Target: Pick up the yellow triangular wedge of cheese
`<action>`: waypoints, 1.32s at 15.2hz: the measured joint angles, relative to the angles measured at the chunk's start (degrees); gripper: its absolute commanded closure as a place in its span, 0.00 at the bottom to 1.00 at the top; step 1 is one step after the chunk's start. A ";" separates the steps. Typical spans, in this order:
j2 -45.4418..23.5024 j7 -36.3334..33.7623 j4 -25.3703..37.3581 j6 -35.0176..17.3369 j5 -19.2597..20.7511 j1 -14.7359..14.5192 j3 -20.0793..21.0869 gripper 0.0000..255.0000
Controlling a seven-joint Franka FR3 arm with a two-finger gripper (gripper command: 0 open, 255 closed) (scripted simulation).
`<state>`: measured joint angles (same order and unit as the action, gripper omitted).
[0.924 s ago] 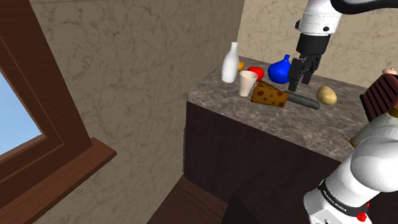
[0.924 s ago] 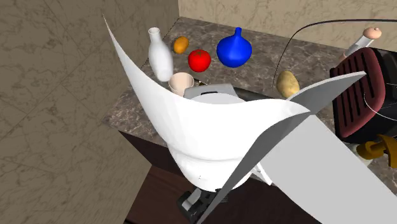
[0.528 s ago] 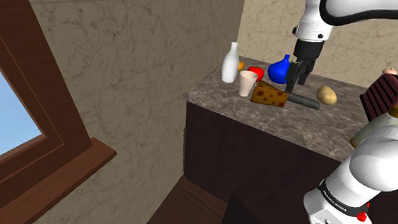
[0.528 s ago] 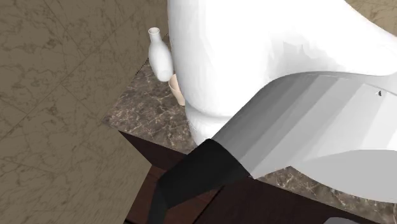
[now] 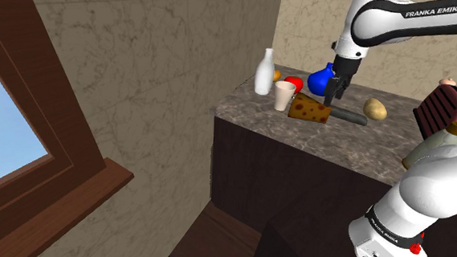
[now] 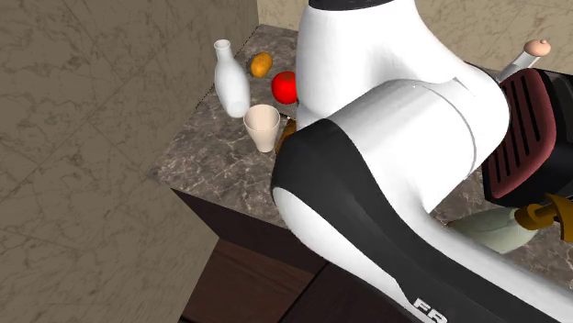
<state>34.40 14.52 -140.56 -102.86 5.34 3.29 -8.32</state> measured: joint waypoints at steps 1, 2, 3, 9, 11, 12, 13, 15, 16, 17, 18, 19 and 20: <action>-1.78 1.13 0.24 -1.88 0.29 0.14 -0.93 0.00; -3.44 2.33 0.42 -3.73 0.56 0.30 -1.89 0.00; -5.00 3.66 0.87 -5.23 0.81 0.51 -2.92 0.00; -15.57 11.65 4.32 -14.43 0.27 0.99 -8.61 0.00; -19.67 14.79 6.27 -17.14 -0.75 1.06 -10.49 0.00; -21.32 16.18 7.10 -18.21 -1.37 1.07 -11.19 0.00; -23.30 17.82 7.97 -19.55 -2.16 1.13 -12.03 0.00; -27.94 21.27 11.25 -21.23 -4.31 1.19 -13.46 0.00; -29.97 22.74 12.26 -22.35 -5.46 1.22 -13.91 0.00; -31.89 24.61 13.45 -23.19 -6.58 1.52 -14.53 0.00; -33.51 25.99 14.77 -23.48 -7.50 1.77 -14.92 0.00; -34.27 26.47 14.94 -24.09 -7.96 1.80 -14.97 0.00; -34.92 26.88 14.84 -24.83 -8.35 1.84 -15.01 0.00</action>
<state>-0.52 41.40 -125.73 -127.69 -3.01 5.13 -23.33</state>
